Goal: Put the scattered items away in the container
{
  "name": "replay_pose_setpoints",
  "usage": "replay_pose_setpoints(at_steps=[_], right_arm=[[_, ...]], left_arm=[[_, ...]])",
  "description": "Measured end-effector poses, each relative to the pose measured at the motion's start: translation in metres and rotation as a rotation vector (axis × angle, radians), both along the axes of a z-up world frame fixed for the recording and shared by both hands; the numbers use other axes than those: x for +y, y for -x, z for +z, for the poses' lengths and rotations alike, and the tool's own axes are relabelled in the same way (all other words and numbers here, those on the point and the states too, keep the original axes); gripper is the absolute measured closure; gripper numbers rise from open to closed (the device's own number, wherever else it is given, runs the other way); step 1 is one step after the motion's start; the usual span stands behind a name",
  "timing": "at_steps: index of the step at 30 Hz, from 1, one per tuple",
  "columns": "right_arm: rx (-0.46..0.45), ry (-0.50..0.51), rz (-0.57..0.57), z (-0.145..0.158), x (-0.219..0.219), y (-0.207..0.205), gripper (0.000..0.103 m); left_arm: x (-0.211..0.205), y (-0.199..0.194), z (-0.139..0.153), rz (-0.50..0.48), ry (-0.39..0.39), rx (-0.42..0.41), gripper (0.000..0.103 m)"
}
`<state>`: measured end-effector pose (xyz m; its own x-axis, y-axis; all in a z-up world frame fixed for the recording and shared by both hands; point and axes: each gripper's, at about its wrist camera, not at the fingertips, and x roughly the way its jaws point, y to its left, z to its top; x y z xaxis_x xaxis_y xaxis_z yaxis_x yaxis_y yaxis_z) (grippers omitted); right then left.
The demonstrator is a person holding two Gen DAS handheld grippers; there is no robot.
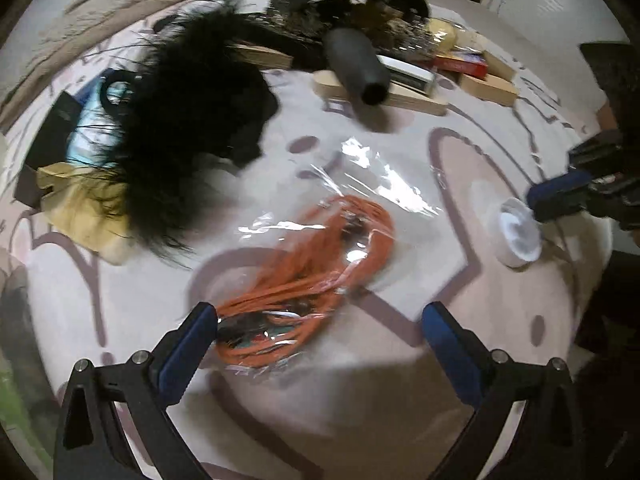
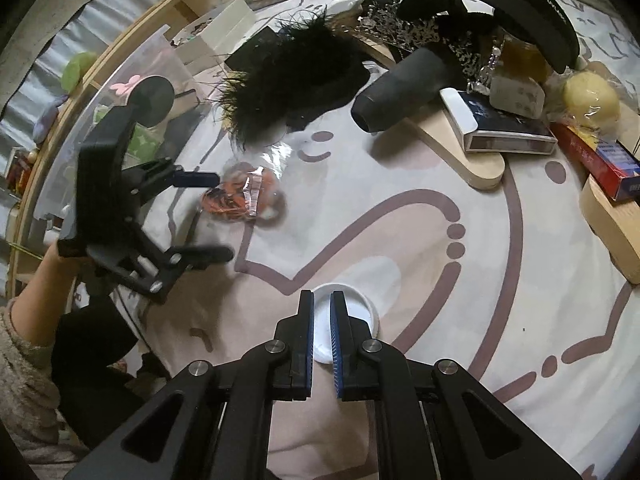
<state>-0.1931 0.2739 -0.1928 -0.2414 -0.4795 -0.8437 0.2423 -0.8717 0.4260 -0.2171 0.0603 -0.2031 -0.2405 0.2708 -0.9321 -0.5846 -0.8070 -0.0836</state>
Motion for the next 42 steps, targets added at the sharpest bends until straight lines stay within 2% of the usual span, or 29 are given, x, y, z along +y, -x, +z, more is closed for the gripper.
replay_pose_setpoints(at_steps=[6, 7, 9, 10, 11, 15, 21, 24, 28, 32, 36, 42], right_arm=[[0.033, -0.02, -0.042, -0.001, 0.005, 0.001, 0.095], [0.033, -0.025, -0.048, -0.001, 0.006, 0.001, 0.092], [0.032, -0.039, -0.061, -0.002, 0.007, 0.002, 0.045], [0.031, -0.043, -0.063, -0.003, 0.008, 0.002, 0.007], [0.038, -0.048, -0.063, -0.002, 0.008, 0.001, 0.003], [0.042, -0.067, -0.049, -0.001, 0.005, 0.001, 0.003], [-0.001, -0.079, -0.037, -0.009, 0.002, -0.001, 0.003], [-0.033, -0.079, -0.038, -0.017, 0.004, -0.002, 0.003], [-0.057, -0.071, -0.043, -0.022, 0.006, -0.002, 0.003], [-0.058, -0.067, -0.031, -0.022, 0.006, -0.002, 0.003], [-0.057, -0.078, -0.006, -0.022, -0.001, -0.003, 0.003], [-0.066, -0.128, 0.016, -0.026, -0.012, -0.005, 0.003]], left_arm=[[0.015, -0.028, 0.004, -0.106, -0.034, -0.044, 0.0], [0.016, -0.033, 0.005, -0.124, -0.044, -0.057, 0.0], [0.018, -0.042, 0.007, -0.153, -0.043, -0.065, 0.0], [0.018, -0.044, 0.008, -0.163, -0.034, -0.056, 0.0], [0.018, -0.046, 0.01, -0.169, -0.022, -0.035, 0.0], [0.008, -0.042, 0.02, -0.136, -0.01, 0.028, 0.0], [-0.009, -0.014, 0.03, 0.002, 0.012, 0.151, 0.0], [-0.014, -0.002, 0.031, 0.042, 0.003, 0.156, 0.0], [-0.005, 0.005, 0.021, -0.002, 0.047, 0.156, 0.0], [0.008, 0.004, 0.004, -0.076, 0.087, 0.113, 0.0], [0.018, 0.002, -0.01, -0.122, 0.157, 0.119, 0.0], [0.016, 0.01, -0.014, -0.087, 0.149, 0.096, 0.0]])
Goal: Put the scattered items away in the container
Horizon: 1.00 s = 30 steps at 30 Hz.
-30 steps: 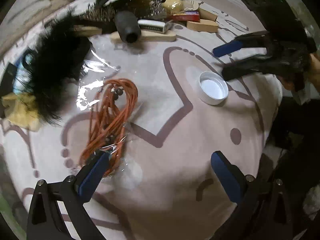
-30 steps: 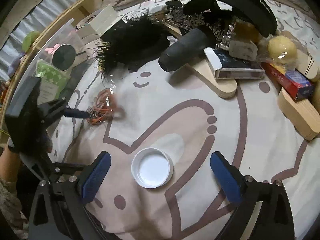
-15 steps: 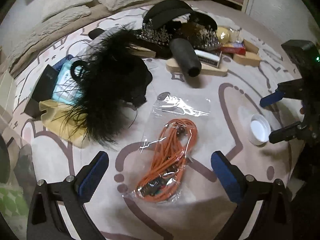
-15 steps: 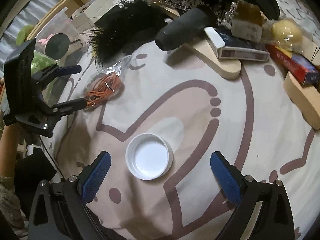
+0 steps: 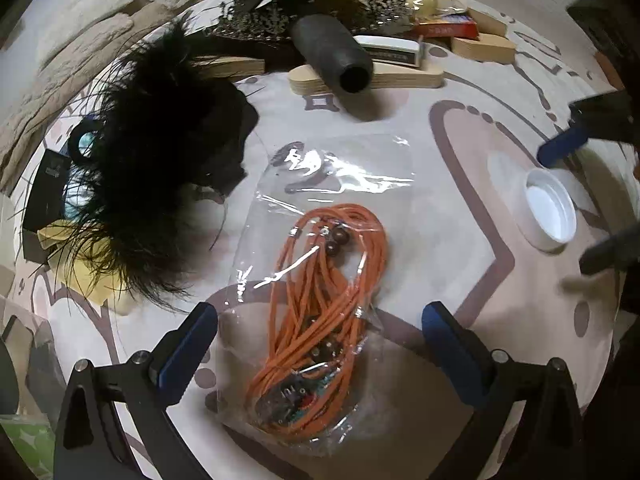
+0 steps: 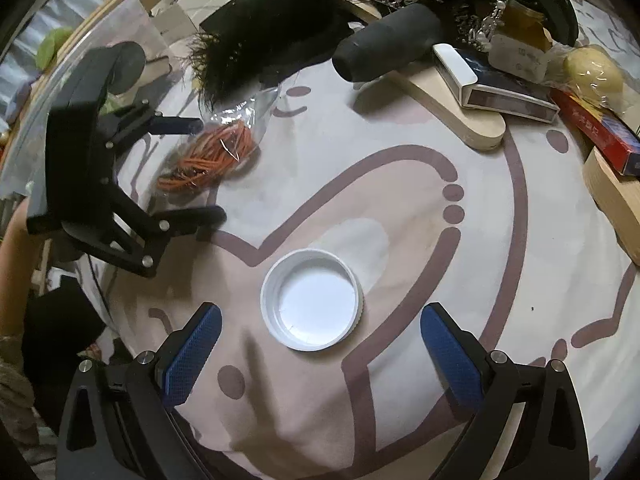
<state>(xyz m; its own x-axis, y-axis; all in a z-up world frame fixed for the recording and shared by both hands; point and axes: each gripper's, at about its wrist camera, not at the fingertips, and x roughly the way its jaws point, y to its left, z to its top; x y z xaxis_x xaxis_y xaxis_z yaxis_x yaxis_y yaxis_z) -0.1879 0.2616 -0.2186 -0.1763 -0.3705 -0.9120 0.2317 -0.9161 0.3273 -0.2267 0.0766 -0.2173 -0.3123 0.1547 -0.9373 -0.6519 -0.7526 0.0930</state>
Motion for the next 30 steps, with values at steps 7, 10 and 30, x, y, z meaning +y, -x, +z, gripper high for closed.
replay_pose_setpoints(at_steps=[7, 10, 30], right_arm=[[-0.009, -0.058, 0.011, -0.001, -0.01, -0.001, 0.003], [0.01, -0.077, 0.042, -0.001, -0.014, -0.004, 0.003], [0.101, -0.165, 0.102, 0.0, -0.021, -0.003, 0.051]], left_arm=[[-0.007, 0.014, -0.005, 0.116, -0.019, -0.085, 0.0], [-0.003, 0.013, -0.003, 0.112, -0.01, -0.073, 0.002], [-0.013, 0.008, 0.017, 0.141, -0.068, -0.069, 0.056]])
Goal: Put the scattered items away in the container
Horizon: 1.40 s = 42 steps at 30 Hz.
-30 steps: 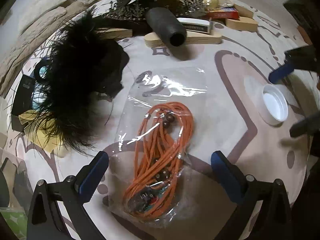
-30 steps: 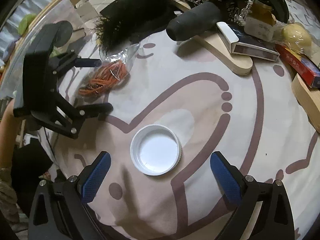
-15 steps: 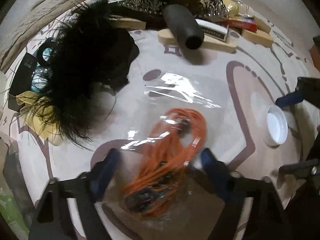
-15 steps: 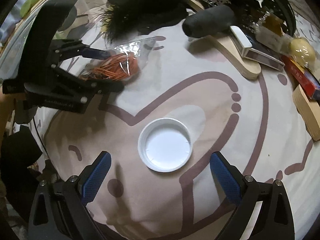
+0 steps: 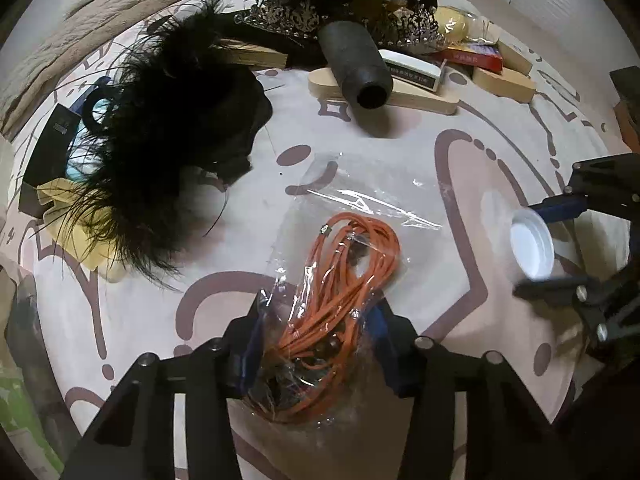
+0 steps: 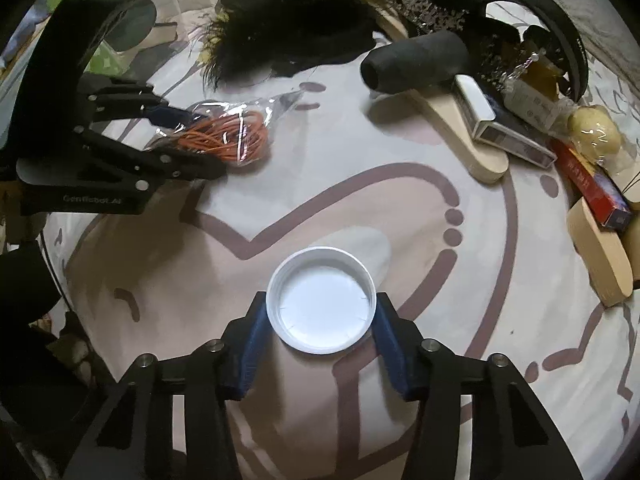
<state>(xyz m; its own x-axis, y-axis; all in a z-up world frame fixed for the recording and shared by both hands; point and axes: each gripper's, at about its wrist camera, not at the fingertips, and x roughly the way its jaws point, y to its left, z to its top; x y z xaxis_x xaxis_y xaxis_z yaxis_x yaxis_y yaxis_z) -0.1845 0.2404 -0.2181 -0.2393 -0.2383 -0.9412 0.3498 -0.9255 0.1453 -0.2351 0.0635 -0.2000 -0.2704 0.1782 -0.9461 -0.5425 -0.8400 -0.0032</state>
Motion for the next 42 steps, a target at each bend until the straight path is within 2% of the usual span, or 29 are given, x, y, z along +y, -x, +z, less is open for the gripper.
replay_pose_setpoints(at_steps=[6, 10, 16, 28, 37, 42], right_arm=[[0.029, -0.001, 0.007, 0.004, 0.003, 0.001, 0.051], [0.042, 0.002, 0.002, 0.008, 0.006, 0.002, 0.051], [0.062, 0.014, -0.011, 0.018, 0.007, 0.002, 0.051], [0.119, 0.064, -0.065, 0.047, 0.012, 0.01, 0.051], [0.21, 0.113, -0.089, 0.093, 0.001, 0.02, 0.051], [0.285, 0.149, -0.087, 0.13, -0.013, 0.021, 0.051]], left_arm=[[-0.009, -0.003, 0.012, 0.029, -0.027, 0.016, 0.059], [0.003, -0.015, 0.022, 0.054, -0.04, 0.028, 0.059], [-0.006, -0.016, 0.023, 0.082, -0.059, 0.045, 0.059], [-0.025, -0.022, 0.062, 0.132, -0.11, 0.128, 0.059], [-0.045, -0.025, 0.111, 0.18, -0.179, 0.239, 0.059], [-0.059, -0.03, 0.133, 0.214, -0.195, 0.302, 0.059]])
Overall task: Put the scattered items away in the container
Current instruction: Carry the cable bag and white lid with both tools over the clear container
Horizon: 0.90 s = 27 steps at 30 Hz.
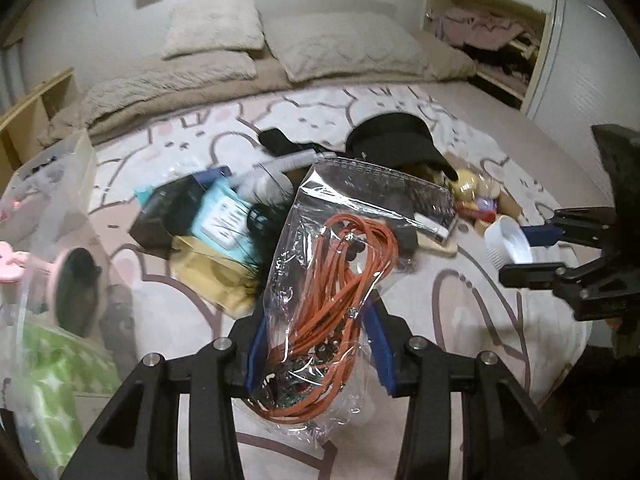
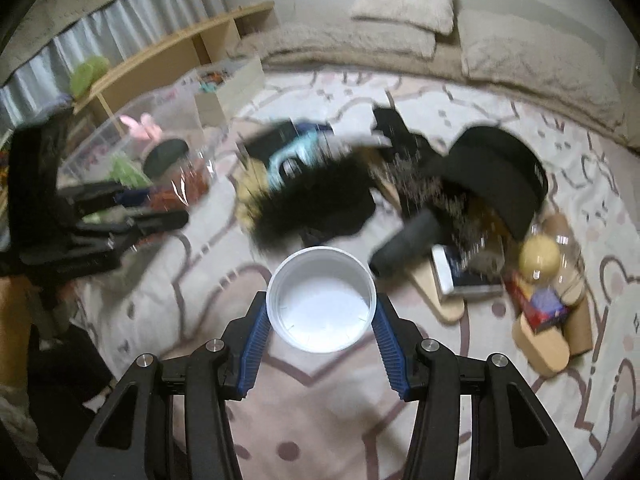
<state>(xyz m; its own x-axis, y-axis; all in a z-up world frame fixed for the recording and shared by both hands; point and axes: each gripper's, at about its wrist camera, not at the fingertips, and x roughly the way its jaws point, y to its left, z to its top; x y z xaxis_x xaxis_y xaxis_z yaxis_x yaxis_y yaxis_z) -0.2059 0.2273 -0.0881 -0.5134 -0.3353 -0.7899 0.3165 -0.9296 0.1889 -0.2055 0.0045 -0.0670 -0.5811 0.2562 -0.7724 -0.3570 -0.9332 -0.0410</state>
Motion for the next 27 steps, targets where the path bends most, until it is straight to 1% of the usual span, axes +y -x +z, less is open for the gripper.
replay_pose_setpoints(at_steps=[2, 6, 10, 13, 17, 22, 27], right_arm=[[0.028, 0.014, 0.0, 0.014, -0.007, 0.0, 0.051], [0.06, 0.029, 0.01, 0.032, -0.019, 0.001, 0.051], [0.082, 0.045, 0.013, 0.044, -0.032, 0.002, 0.051], [0.097, 0.059, 0.015, 0.053, -0.044, 0.002, 0.051], [0.111, 0.087, 0.023, 0.061, -0.061, 0.003, 0.051], [0.136, 0.116, 0.05, 0.073, -0.09, 0.001, 0.051], [0.148, 0.139, 0.084, 0.082, -0.12, 0.002, 0.051]], left_arm=[[-0.007, -0.002, 0.008, 0.014, -0.011, 0.018, 0.059], [-0.023, -0.009, 0.026, 0.051, -0.027, 0.063, 0.059], [-0.041, -0.017, 0.046, 0.111, -0.007, 0.117, 0.059], [-0.053, -0.024, 0.06, 0.136, -0.03, 0.141, 0.059], [-0.067, -0.035, 0.075, 0.164, -0.037, 0.18, 0.059], [-0.09, -0.045, 0.087, 0.203, -0.084, 0.206, 0.059], [-0.121, -0.055, 0.094, 0.254, -0.109, 0.218, 0.059]])
